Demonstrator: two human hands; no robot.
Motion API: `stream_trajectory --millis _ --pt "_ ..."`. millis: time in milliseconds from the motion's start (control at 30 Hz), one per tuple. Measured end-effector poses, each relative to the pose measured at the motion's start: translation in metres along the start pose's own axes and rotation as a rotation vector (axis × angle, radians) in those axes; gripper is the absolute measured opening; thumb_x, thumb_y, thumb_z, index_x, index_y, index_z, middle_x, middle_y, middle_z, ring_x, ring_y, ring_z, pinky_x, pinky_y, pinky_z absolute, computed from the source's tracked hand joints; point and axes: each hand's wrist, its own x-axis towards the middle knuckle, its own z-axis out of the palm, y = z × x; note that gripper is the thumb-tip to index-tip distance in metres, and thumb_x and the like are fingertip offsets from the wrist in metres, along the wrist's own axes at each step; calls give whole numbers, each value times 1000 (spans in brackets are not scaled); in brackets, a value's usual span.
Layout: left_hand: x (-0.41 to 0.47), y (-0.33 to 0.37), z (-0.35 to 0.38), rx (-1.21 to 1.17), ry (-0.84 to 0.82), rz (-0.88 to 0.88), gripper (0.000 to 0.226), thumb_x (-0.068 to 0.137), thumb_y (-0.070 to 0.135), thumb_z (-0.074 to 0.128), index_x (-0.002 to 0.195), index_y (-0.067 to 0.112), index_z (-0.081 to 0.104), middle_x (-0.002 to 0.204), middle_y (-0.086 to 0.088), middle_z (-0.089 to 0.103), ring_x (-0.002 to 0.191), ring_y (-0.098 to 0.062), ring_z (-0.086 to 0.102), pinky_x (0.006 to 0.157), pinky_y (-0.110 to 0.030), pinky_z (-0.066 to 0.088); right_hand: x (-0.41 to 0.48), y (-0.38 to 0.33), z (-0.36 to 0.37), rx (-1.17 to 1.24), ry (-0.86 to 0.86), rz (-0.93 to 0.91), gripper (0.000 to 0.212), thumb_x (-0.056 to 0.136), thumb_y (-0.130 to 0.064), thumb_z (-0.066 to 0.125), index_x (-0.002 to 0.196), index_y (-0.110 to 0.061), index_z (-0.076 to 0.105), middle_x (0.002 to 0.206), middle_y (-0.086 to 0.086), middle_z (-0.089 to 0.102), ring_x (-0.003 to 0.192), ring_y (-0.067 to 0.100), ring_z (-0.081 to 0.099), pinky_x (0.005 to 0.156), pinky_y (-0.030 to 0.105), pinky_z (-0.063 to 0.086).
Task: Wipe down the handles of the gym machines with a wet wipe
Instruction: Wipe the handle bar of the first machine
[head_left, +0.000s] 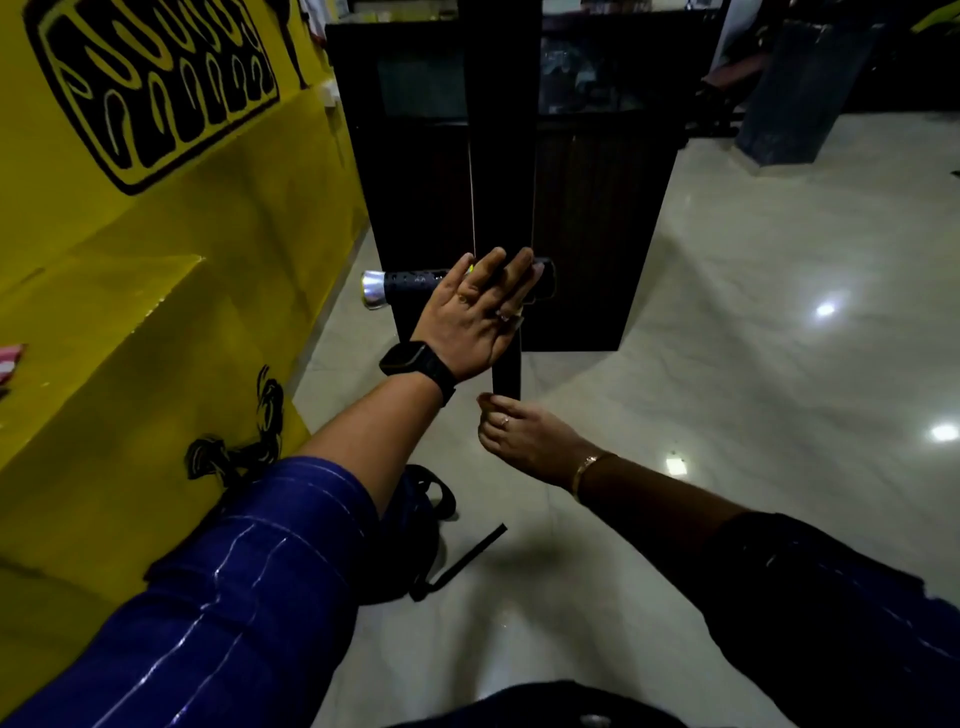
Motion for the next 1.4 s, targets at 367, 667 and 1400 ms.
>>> stream_trajectory --millis 367,667,1400 --pt "0 1 3 -28 32 -17 68 100 38 29 155 20 -7 160 0 -23 148 -20 -19 121 -38 -1 -59 22 11 -240 18 -29 60 100 -18 36 155 -18 11 161 -1 13 147 15 15 120 39 6" --pt "1 3 3 24 34 -18 66 101 39 24 155 18 -9 160 -2 -25 147 -22 -21 120 -38 -3 12 -6 -5 26 -141 39 26 85 -36 57 103 -28 73 103 -9 70 106 12 62 110 33 35" --pt "0 -2 4 -77 32 23 68 99 55 13 156 21 -3 162 2 -16 149 -18 -13 121 -37 0 32 1 -75 1751 207 1818 34 104 -27 35 123 -7 55 125 14 59 106 26 56 92 28 43"
